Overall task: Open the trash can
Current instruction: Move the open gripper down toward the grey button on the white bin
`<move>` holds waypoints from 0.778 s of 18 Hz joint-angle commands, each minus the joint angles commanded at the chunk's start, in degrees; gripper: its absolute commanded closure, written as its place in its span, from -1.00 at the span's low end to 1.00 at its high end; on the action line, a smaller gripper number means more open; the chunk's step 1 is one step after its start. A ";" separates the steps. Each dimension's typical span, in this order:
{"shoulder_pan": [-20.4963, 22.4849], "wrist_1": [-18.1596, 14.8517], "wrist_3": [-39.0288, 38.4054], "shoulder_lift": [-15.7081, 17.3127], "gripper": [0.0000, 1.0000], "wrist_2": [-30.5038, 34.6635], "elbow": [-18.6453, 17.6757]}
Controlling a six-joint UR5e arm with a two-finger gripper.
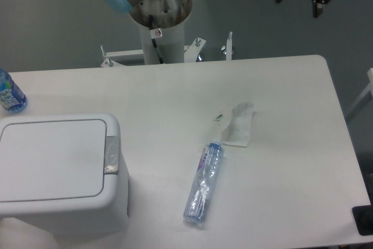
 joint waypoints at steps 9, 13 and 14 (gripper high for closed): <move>-2.89 3.67 -22.99 -2.37 -1.00 -8.42 0.27; -7.19 8.43 -39.78 -4.65 -1.00 -10.46 0.44; -8.51 9.13 -43.82 -5.27 -1.00 -10.46 0.61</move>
